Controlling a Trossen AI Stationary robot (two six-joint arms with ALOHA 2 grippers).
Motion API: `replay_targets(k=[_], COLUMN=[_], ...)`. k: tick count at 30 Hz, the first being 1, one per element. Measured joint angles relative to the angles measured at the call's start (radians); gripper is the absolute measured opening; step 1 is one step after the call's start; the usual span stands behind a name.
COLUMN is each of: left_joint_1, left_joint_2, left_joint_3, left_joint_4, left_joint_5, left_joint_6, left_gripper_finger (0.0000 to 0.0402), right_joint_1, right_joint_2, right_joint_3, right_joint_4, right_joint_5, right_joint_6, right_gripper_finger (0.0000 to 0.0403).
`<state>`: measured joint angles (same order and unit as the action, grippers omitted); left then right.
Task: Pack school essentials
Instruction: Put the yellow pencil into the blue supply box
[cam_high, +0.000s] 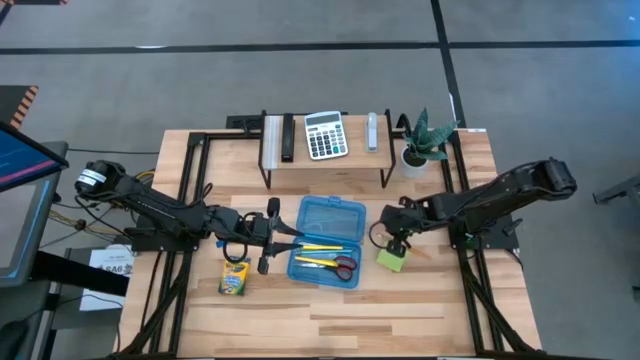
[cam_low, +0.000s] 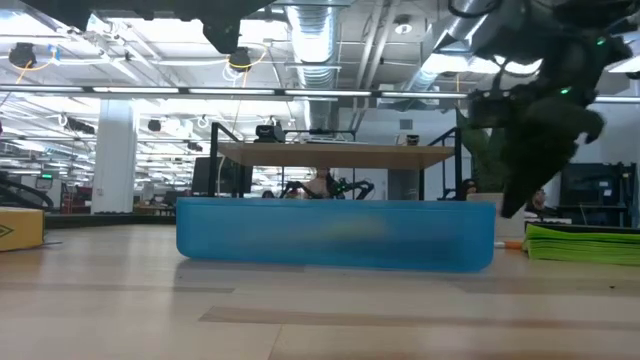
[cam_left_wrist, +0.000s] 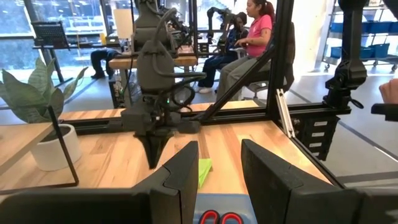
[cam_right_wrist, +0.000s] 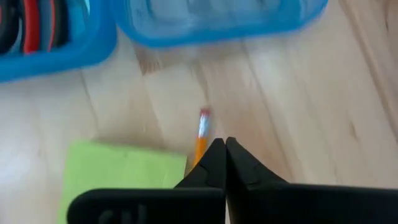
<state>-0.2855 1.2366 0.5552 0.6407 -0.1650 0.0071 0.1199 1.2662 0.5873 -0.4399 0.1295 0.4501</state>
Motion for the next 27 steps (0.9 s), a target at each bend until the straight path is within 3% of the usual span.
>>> replay_targets(k=[12,17,27], left_joint_1=[0.000,-0.002,-0.008], left_joint_2=[0.001,0.001,0.001], left_joint_3=[0.000,0.000,0.000], left_joint_4=[0.003,0.001,0.003], left_joint_5=[0.000,0.001,0.002], left_joint_6=[-0.012,-0.011,-0.015], left_gripper_finger=[0.0107,0.0107,0.0107], right_joint_1=[0.257,0.354,0.440], right_joint_2=[-0.197,-0.177,-0.062], right_joint_3=[0.001,0.002,-0.010], right_joint_4=[-0.322,-0.425,-0.447], right_joint_5=[-0.061,-0.077,-0.095], right_joint_6=[0.447,0.659,0.738], right_gripper_finger=[0.0060,0.0092,0.0160])
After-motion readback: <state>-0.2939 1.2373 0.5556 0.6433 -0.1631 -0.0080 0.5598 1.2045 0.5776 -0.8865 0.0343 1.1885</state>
